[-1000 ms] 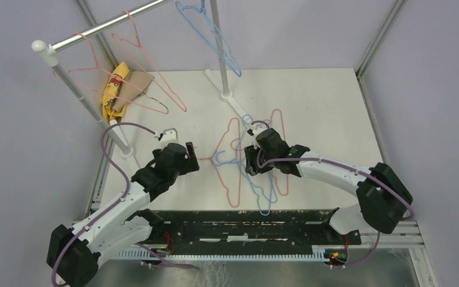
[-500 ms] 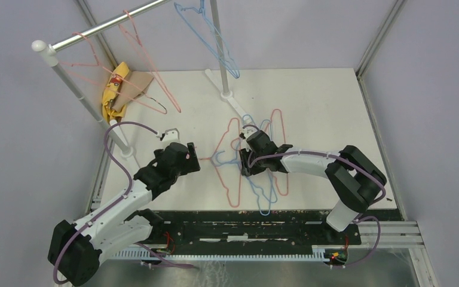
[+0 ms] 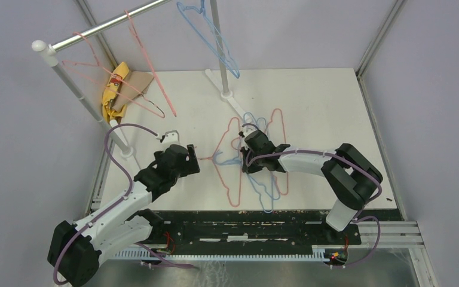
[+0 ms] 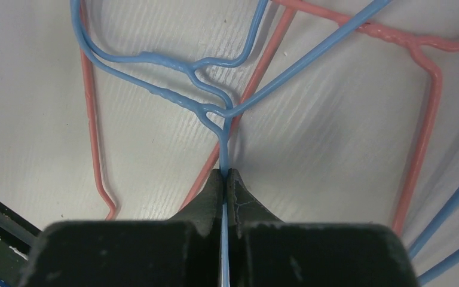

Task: Organize the hangers

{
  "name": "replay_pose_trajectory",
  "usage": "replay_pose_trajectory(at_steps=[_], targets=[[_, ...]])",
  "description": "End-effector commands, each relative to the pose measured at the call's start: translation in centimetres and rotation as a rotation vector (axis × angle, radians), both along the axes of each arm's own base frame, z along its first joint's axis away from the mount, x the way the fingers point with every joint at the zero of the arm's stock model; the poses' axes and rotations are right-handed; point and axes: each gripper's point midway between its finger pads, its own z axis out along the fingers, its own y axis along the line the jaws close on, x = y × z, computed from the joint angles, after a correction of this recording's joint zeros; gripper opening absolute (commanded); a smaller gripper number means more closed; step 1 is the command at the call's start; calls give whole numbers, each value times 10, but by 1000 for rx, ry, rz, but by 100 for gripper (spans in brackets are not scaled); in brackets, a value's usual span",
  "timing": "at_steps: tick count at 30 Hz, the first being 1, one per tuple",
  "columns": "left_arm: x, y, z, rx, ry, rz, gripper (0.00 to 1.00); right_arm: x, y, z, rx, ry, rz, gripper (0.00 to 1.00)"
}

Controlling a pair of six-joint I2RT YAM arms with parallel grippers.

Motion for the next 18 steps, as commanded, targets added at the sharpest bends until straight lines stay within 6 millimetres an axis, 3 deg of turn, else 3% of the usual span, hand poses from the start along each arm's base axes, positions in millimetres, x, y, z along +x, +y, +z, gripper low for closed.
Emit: replay_pose_trajectory(at_steps=[1,10,18], targets=[[6,-6,11,-57,-47,19,97,14,-6,33,19,-113,-56,1],[4,-3,13,-55,-55,22,97,-3,-37,110,59,-234,-49,1],[4,-4,15,-62,-58,20,96,-22,-28,162,231,-238,-8,1]])
